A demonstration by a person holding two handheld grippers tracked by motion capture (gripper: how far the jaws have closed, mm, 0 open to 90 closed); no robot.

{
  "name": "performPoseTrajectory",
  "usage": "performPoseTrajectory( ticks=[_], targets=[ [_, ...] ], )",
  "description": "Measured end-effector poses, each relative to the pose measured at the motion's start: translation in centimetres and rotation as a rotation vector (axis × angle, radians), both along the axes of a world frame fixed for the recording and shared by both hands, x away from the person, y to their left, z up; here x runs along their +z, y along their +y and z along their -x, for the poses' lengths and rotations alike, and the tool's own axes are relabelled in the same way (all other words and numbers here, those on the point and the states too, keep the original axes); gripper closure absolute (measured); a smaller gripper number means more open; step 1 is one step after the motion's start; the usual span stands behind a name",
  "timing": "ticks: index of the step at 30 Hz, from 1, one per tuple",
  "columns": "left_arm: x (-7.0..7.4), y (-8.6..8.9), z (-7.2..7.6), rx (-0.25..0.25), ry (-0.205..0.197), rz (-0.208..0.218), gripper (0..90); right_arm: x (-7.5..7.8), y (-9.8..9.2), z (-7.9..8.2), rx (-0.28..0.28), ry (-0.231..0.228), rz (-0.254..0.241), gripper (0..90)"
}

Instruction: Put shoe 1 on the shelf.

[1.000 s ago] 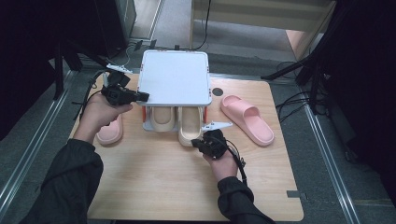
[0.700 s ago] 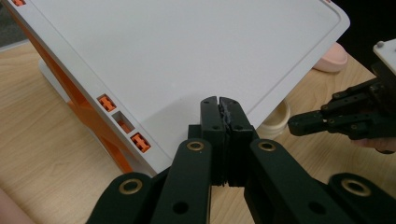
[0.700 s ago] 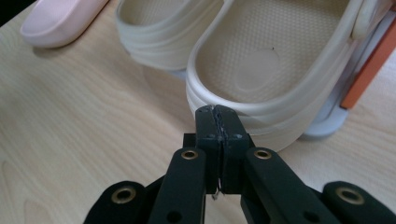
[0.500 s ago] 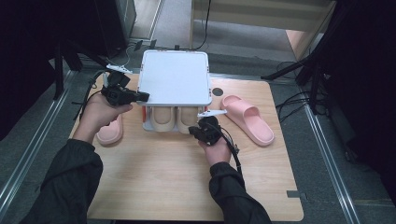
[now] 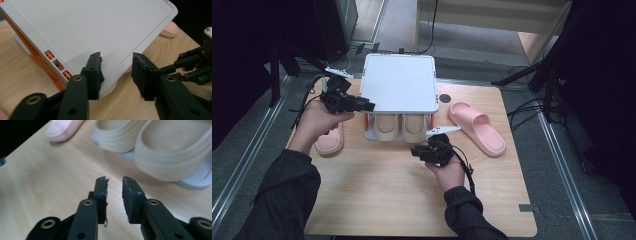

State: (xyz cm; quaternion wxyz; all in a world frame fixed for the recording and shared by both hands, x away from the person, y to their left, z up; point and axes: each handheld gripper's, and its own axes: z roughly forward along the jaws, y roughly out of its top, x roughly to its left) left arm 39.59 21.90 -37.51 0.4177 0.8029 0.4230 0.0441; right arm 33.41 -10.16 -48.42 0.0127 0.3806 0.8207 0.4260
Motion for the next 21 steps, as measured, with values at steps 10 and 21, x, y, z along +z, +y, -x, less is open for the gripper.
performPoseTrajectory(
  ticks=[10,21],
  targets=[
    [1.3,0.1,1.8,0.021,-0.009,0.0,36.8,1.1,-3.5,2.8,0.055,0.038,-0.067,51.3],
    [1.5,2.3,3.8,0.059,-0.03,0.025,36.0,1.4,-5.4,4.7,0.048,-0.031,-0.048,47.1]
  ],
)
